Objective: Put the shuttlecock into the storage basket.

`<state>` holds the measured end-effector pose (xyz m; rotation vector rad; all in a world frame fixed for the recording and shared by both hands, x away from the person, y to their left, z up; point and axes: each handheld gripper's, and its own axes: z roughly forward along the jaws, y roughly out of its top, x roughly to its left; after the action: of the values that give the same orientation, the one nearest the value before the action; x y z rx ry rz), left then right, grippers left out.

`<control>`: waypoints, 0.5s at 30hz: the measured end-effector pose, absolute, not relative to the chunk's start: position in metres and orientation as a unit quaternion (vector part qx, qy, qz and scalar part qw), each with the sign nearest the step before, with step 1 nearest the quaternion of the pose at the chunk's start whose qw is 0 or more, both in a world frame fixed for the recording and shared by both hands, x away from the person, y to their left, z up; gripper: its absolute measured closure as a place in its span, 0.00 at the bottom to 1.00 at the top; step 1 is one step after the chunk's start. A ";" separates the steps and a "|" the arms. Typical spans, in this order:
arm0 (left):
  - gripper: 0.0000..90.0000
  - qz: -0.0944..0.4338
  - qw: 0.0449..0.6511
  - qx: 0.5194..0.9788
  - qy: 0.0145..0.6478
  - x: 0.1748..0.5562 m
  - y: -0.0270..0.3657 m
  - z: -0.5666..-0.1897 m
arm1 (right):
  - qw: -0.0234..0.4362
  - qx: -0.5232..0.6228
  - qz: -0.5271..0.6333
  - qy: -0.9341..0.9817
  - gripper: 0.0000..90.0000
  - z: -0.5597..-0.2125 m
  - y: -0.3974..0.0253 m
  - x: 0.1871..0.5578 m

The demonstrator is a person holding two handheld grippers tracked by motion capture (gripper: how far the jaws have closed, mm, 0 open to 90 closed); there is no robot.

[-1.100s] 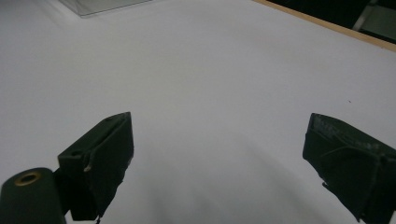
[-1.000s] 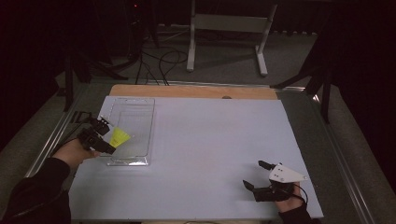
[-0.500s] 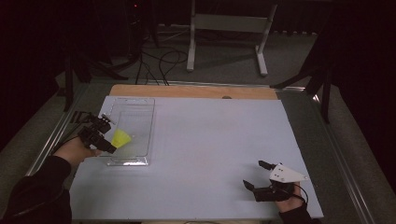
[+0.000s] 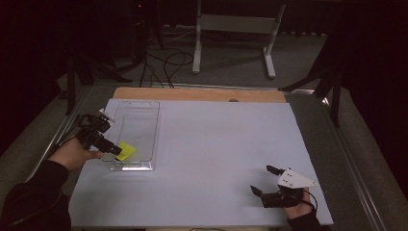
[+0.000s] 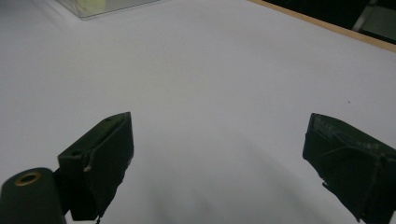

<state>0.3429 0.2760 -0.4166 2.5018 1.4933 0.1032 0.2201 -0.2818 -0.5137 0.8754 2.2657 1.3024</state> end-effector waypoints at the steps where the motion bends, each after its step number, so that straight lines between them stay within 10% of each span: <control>1: 0.23 0.036 0.113 0.850 0.513 0.342 0.277 -0.415 | 0.193 0.312 0.464 0.806 0.10 -0.514 -0.282 0.220; 15: 0.00 0.000 0.156 0.862 0.482 0.336 0.279 -0.415 | 0.192 0.313 0.463 0.807 0.10 -0.514 -0.282 0.220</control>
<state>0.3364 0.2791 -0.4149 2.4690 1.3787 -0.0003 0.2200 -0.2818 -0.5137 0.8777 2.2644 1.3000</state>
